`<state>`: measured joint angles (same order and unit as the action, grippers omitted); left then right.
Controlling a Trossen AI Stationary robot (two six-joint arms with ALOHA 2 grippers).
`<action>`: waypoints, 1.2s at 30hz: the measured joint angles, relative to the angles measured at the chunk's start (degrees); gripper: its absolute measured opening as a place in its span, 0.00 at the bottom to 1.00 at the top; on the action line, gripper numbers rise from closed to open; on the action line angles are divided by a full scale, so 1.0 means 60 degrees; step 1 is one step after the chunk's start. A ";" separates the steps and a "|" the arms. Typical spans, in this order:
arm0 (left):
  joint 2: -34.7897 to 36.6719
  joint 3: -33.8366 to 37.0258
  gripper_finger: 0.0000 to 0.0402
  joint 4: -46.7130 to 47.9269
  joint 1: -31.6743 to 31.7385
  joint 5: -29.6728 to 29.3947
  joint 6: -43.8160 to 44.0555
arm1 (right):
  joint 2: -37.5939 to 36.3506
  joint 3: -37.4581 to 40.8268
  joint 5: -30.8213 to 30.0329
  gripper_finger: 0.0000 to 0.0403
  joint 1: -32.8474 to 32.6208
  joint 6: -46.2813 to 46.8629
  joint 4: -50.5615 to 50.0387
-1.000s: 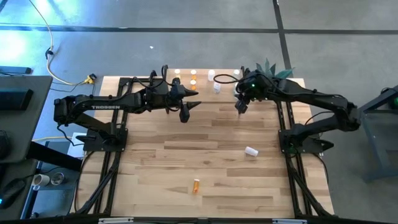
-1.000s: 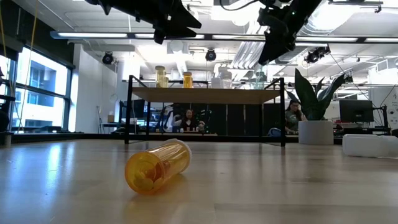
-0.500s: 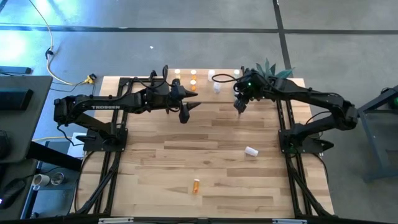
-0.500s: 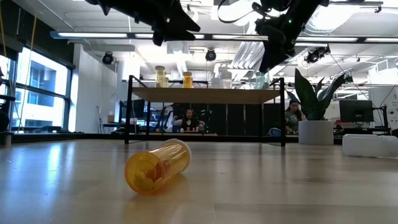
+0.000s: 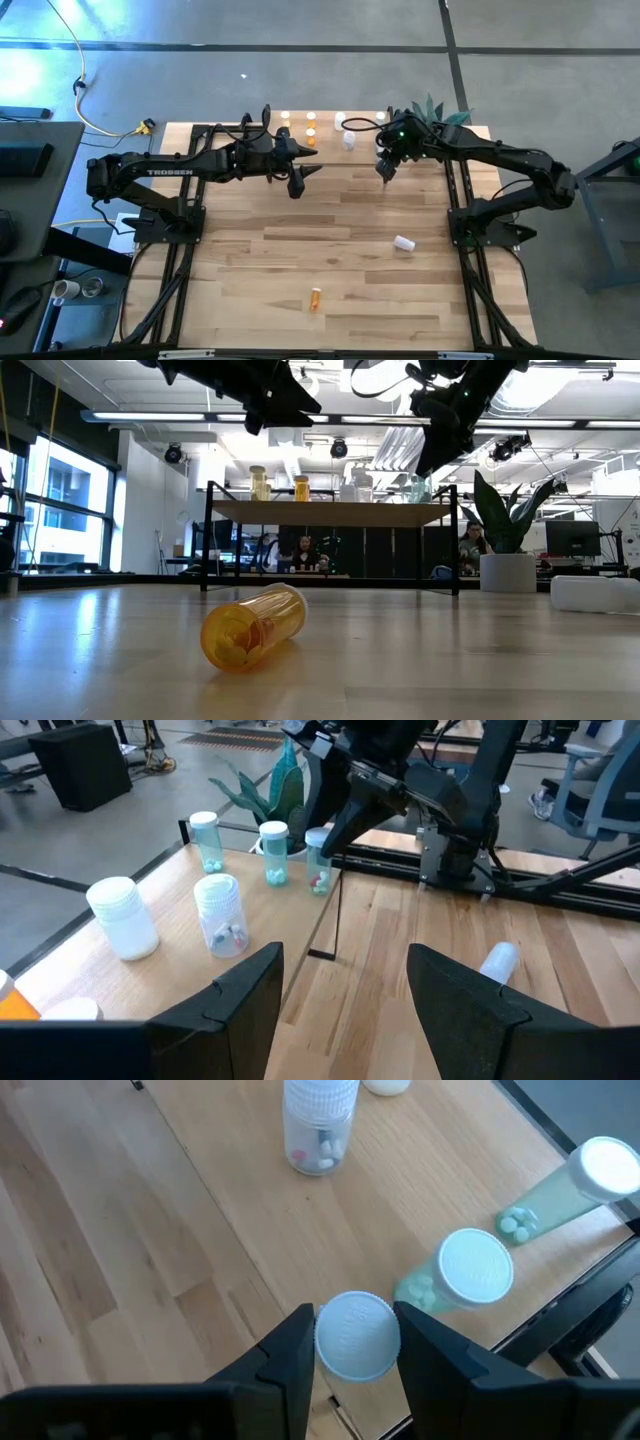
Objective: Pick and place medicine bottles onto shelf by color
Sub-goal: Put the blue pill bottle on the shelf and align it to the other blue pill bottle
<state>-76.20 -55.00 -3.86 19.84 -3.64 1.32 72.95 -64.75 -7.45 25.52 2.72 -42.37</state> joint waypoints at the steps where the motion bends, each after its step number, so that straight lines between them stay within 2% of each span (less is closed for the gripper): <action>1: 0.0000 0.0000 0.50 0.0000 -0.0002 0.0000 0.0000 | 0.0000 0.0000 -0.0045 0.28 0.0000 -0.0007 0.0000; 15: 0.0000 0.0000 0.50 -0.0004 -0.0002 0.0000 -0.0002 | 0.0000 0.0004 -0.0188 0.36 0.0000 -0.0020 0.0015; 36: 0.0000 0.0000 0.50 -0.0004 -0.0001 -0.0004 -0.0004 | 0.0000 0.0004 -0.0516 0.36 -0.0029 -0.0127 0.0049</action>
<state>-76.20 -55.00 -3.88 19.84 -3.66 1.30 72.95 -64.73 -10.55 25.34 1.95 -42.07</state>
